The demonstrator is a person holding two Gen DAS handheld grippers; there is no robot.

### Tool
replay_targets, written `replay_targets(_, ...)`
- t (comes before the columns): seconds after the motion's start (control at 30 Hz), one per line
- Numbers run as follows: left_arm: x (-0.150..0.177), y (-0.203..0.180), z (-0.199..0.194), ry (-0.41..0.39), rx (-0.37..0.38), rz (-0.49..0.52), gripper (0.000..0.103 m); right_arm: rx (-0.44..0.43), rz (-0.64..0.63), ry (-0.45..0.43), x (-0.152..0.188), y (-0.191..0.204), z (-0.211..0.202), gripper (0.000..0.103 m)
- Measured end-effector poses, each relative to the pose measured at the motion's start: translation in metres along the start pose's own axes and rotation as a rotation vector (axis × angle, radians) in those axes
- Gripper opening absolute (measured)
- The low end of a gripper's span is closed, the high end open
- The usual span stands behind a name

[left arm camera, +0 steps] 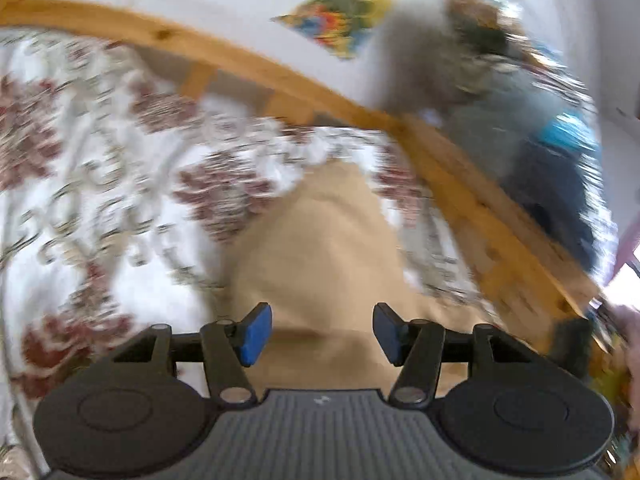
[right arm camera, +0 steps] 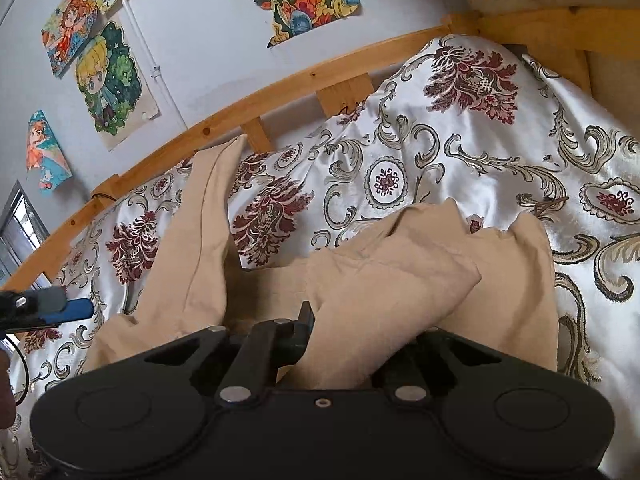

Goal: Fold large clothes

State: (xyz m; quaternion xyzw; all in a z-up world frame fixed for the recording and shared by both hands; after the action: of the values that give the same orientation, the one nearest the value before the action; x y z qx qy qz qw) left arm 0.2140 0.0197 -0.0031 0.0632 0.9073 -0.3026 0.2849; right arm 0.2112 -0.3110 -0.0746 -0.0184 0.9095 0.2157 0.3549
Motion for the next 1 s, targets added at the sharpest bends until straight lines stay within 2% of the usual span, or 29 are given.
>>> replay_targets(0.03,0.0,0.011,0.008,0.023,-0.024,-0.034,0.06,0.003,-0.007,-0.002,0.0,0.001,0.0,0.008)
replay_targets(0.1,0.002,0.027,0.023,0.065,-0.028,-0.083,0.058,0.011,-0.021,-0.005,0.0,0.002,-0.001,0.008)
replay_targets(0.2,0.007,0.032,0.047,0.122,0.009,-0.107,0.056,0.027,-0.037,-0.028,-0.002,0.003,-0.004,0.008)
replay_targets(0.3,0.008,0.02,0.061,0.139,0.053,-0.081,0.053,0.064,-0.059,-0.071,-0.007,0.003,-0.014,0.008)
replay_targets(0.4,0.012,-0.005,0.077,0.169,0.047,0.011,0.053,0.142,-0.102,-0.108,-0.013,0.0,-0.023,0.008)
replay_targets(0.5,0.02,-0.036,0.092,0.178,-0.02,0.163,0.052,0.249,-0.153,-0.108,-0.012,-0.012,-0.02,0.012)
replay_targets(0.57,0.027,-0.05,0.098,0.178,-0.084,0.258,0.053,0.341,-0.149,-0.094,-0.009,-0.027,-0.015,0.022)
replay_targets(0.6,0.031,-0.054,0.101,0.178,-0.106,0.292,0.053,0.391,-0.144,-0.089,-0.008,-0.036,-0.013,0.022)
replay_targets(0.67,0.039,-0.06,0.103,0.172,-0.142,0.335,0.053,0.454,-0.101,-0.088,-0.008,-0.053,-0.014,0.033)
replay_targets(0.8,0.044,-0.061,0.105,0.163,-0.161,0.339,0.053,0.476,0.009,-0.159,-0.012,-0.069,-0.028,0.046)
replay_targets(0.9,0.045,-0.06,0.105,0.164,-0.179,0.35,0.053,0.474,-0.046,-0.238,-0.019,-0.054,-0.045,0.046)
replay_targets(1.0,0.045,-0.06,0.105,0.166,-0.197,0.364,0.053,0.395,-0.089,-0.228,-0.019,-0.034,-0.049,0.05)
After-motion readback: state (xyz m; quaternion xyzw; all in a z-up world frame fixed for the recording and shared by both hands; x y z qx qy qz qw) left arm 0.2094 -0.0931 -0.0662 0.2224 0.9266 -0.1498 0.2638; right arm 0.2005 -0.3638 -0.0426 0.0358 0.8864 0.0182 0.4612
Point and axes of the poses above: each gripper's, at about its wrist camera, not at the fingertips, and z roughly the way its jaws point, y to its left, x to its underside, the point moved 9 cm from there along z, roughly the way its jaws point, and after that the axes turned 12 degrees about y, right-handed, at the moved point
